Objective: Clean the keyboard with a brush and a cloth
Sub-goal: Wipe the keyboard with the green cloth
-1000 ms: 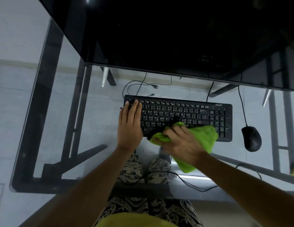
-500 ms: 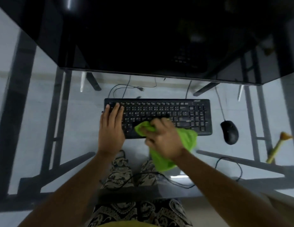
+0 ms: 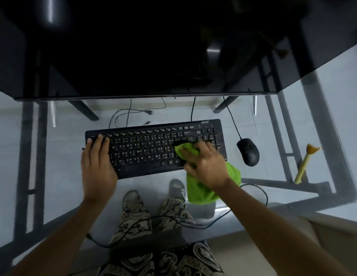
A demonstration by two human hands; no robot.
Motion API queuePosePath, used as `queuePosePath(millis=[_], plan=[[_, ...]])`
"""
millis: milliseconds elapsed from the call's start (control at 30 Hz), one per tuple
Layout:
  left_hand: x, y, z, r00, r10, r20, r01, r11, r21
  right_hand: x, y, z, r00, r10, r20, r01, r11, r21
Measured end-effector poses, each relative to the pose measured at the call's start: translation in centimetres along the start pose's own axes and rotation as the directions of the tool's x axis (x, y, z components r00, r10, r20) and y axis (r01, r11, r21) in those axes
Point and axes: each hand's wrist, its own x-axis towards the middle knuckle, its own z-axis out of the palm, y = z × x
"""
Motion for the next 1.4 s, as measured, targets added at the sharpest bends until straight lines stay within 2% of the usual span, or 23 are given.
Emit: queuePosePath(millis=[33,100,167,233,300,400,500,567,600,700,733,767,833,900,1033,1067,1133,1200,1233,1300,1400], plan=[[0.0,0.1,0.0,1.000,0.007,-0.010,-0.007,1.000,-0.010,0.2,1.1,-0.5,0.999,0.039,-0.005,-0.039,0.999,0.018],[0.1,0.3,0.0,1.000,0.016,-0.019,-0.016,0.999,-0.033,0.4,3.3,-1.3,0.972,0.226,-0.068,-0.221,0.972,0.082],[0.1,0.8,0.1,0.999,0.001,-0.033,-0.002,0.999,-0.051,0.4,4.5,-1.6,0.953,0.284,-0.104,-0.269,0.954,0.135],[0.2,1.2,0.0,0.999,-0.016,-0.042,0.015,1.000,-0.020,0.4,5.0,-1.4,0.966,0.233,-0.109,-0.215,0.964,0.153],[0.4,1.9,-0.2,1.000,-0.002,-0.017,0.003,0.998,0.060,0.5,5.3,-1.4,0.963,0.243,-0.120,-0.217,0.957,0.195],[1.3,4.8,0.1,0.976,0.118,0.182,-0.150,0.973,0.172,0.4,4.8,-1.3,0.965,0.212,-0.156,-0.182,0.966,0.186],[3.1,8.6,1.5,0.909,0.227,0.350,-0.306,0.933,0.190,0.3,2.5,-0.8,0.997,0.000,-0.082,0.006,0.997,0.075],[4.2,10.0,2.2,0.880,0.219,0.422,-0.323,0.927,0.192,0.2,2.4,-0.4,0.997,-0.065,-0.043,0.066,0.998,0.017],[4.5,10.3,2.3,0.874,0.197,0.444,-0.313,0.928,0.204,0.1,3.0,-0.4,0.998,-0.037,-0.044,0.038,0.999,0.012],[4.8,10.4,2.5,0.875,0.149,0.460,-0.279,0.933,0.229,-0.9,4.8,-0.7,0.979,0.161,-0.126,-0.150,0.984,0.091],[4.8,10.4,2.5,0.874,0.152,0.462,-0.280,0.934,0.222,-1.2,4.3,-0.5,0.972,0.182,-0.148,-0.166,0.980,0.112],[4.8,10.5,2.5,0.872,0.158,0.464,-0.283,0.935,0.213,-1.3,3.3,-0.2,0.976,0.160,-0.146,-0.143,0.983,0.118],[4.9,10.5,2.5,0.875,0.170,0.454,-0.285,0.938,0.198,-1.3,1.2,0.5,0.994,0.020,-0.109,-0.009,0.995,0.098],[4.9,10.4,2.3,0.874,0.179,0.453,-0.289,0.939,0.187,-1.0,2.3,0.4,0.995,-0.054,-0.086,0.059,0.996,0.068],[5.1,11.0,2.2,0.867,0.179,0.464,-0.295,0.936,0.191,-1.5,4.8,0.0,0.968,0.191,-0.161,-0.174,0.978,0.110],[5.1,11.1,2.3,0.868,0.179,0.462,-0.296,0.935,0.194,-1.4,3.7,0.3,0.968,0.192,-0.162,-0.175,0.978,0.114],[5.1,11.1,2.1,0.867,0.177,0.465,-0.300,0.932,0.205,-1.2,0.8,1.0,0.990,0.083,-0.113,-0.074,0.993,0.089],[5.2,10.9,2.0,0.865,0.178,0.469,-0.307,0.927,0.215,-0.9,0.8,0.8,0.999,-0.011,-0.049,0.015,0.997,0.082],[5.3,10.9,1.9,0.863,0.177,0.474,-0.312,0.924,0.222,-0.6,1.8,0.3,0.999,0.008,-0.044,-0.005,0.997,0.074],[5.3,11.0,1.8,0.857,0.172,0.486,-0.319,0.917,0.238,-0.1,4.2,-0.4,0.978,0.191,-0.083,-0.187,0.980,0.064],[5.5,11.4,1.8,0.859,0.159,0.487,-0.312,0.917,0.250,2.2,3.8,-1.2,0.829,0.544,-0.129,-0.533,0.839,0.109]])
